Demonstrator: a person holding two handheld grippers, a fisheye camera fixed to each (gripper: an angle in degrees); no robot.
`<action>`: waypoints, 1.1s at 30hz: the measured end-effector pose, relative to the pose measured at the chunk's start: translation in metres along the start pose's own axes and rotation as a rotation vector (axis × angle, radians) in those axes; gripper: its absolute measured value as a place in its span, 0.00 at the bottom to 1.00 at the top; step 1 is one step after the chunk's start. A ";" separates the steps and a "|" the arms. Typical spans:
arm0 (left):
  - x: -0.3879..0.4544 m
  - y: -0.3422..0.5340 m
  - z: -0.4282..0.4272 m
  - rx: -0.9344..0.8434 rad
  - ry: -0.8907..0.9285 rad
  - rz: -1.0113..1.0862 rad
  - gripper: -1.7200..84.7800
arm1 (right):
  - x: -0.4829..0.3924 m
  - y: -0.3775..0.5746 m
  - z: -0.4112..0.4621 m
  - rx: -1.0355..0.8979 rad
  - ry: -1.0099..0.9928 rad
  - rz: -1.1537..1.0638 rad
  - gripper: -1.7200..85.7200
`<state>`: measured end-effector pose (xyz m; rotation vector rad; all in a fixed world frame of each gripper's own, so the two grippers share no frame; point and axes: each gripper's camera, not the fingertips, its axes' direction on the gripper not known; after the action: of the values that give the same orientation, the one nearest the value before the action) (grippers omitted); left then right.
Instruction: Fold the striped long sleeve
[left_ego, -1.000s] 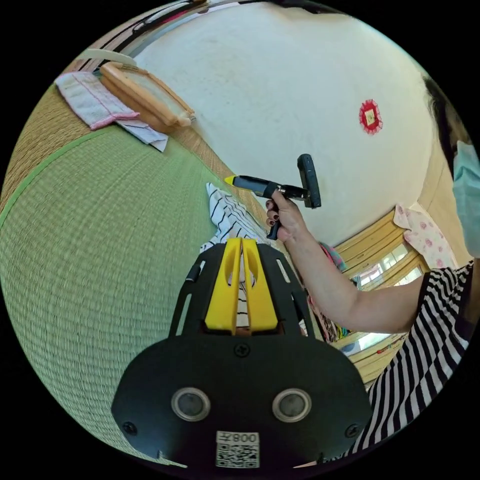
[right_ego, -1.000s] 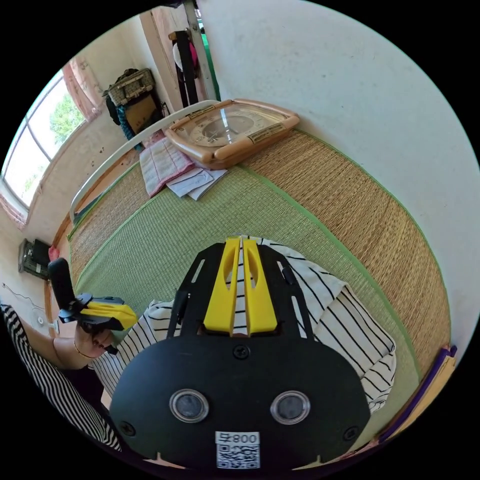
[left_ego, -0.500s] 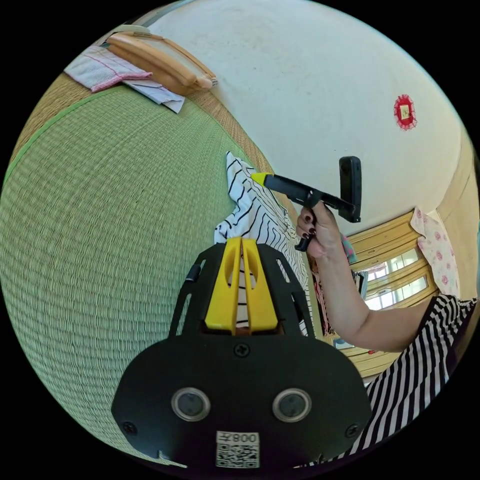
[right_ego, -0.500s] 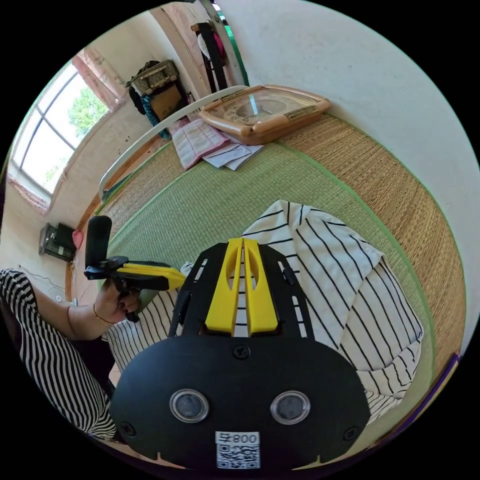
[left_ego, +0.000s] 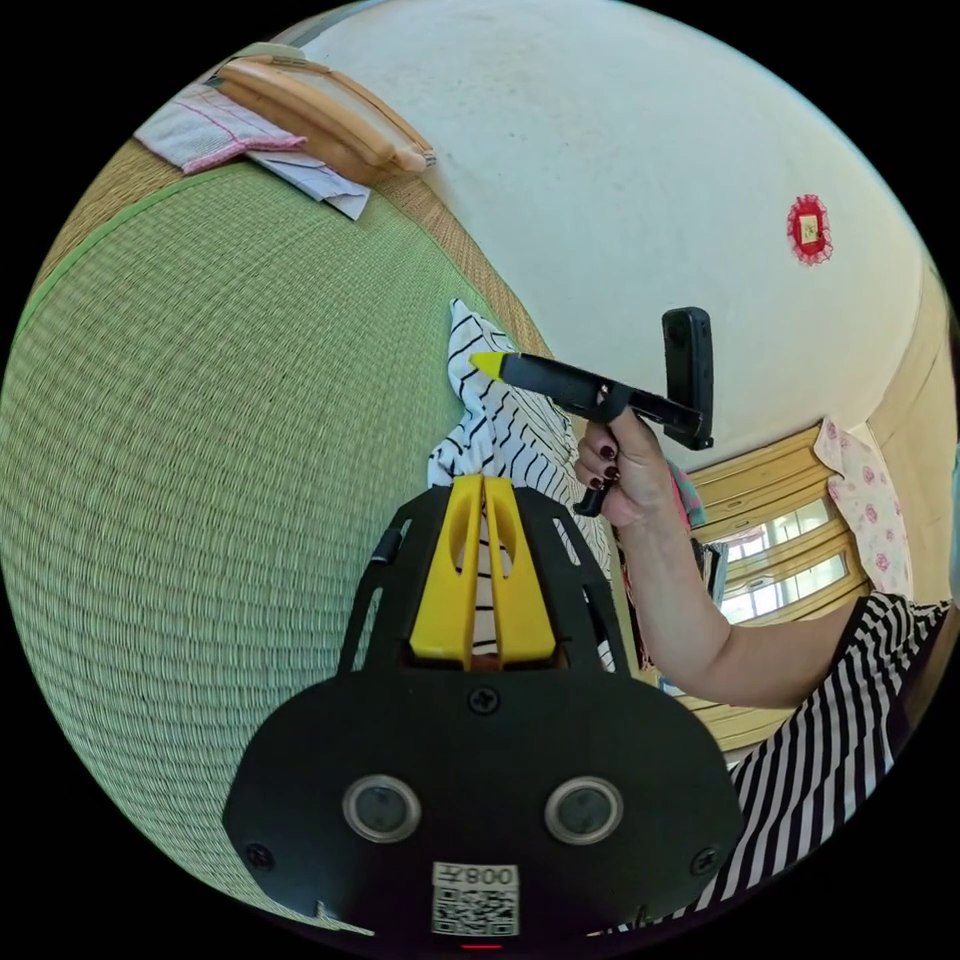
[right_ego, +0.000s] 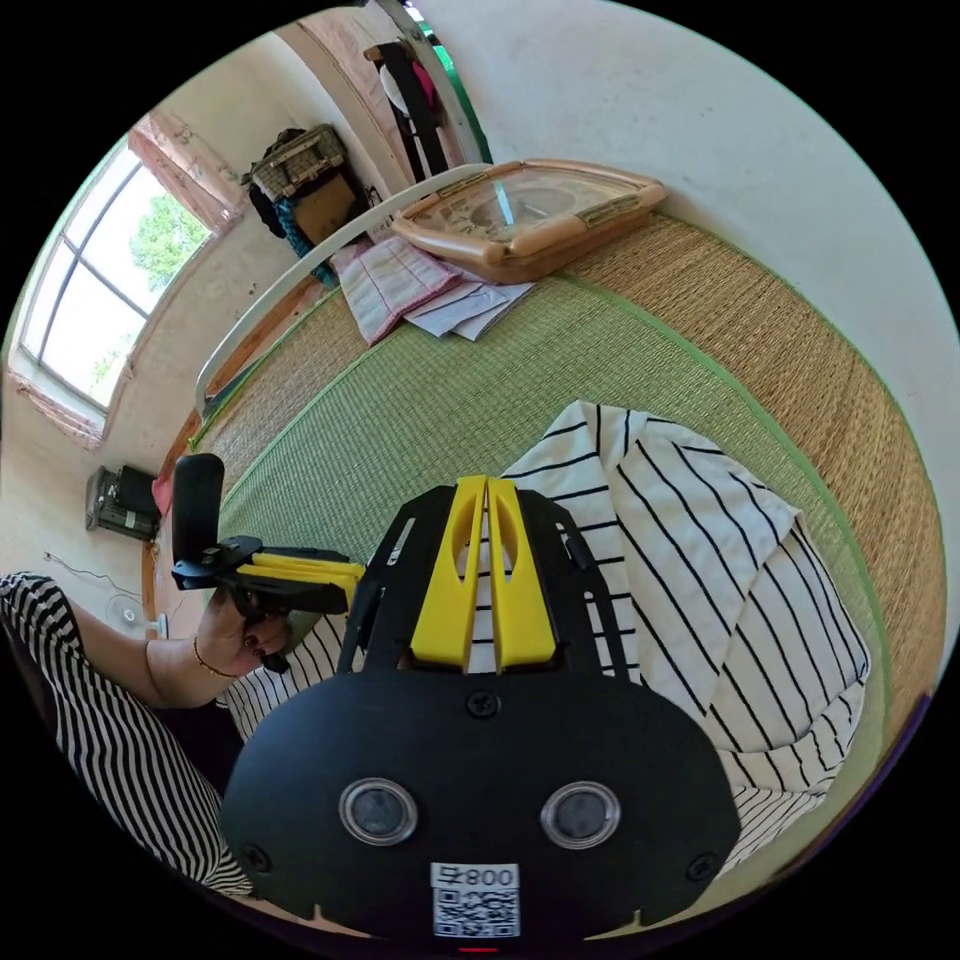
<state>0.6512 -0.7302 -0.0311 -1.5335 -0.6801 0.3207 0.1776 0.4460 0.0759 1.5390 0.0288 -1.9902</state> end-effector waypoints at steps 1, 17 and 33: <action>-0.001 0.000 -0.011 -0.001 0.002 0.001 0.02 | 0.006 0.006 -0.006 0.028 0.024 0.017 0.03; 0.007 0.036 -0.198 0.110 0.086 0.026 0.02 | 0.017 0.243 -0.119 0.158 0.015 0.225 0.02; 0.413 0.256 -0.609 0.451 -0.148 0.915 0.02 | -0.341 0.736 -0.453 0.945 0.647 0.205 0.02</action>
<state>1.3862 -0.9645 -0.1377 -1.2995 0.0439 1.1965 0.9675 0.1726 0.4825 2.5765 -0.8717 -1.2838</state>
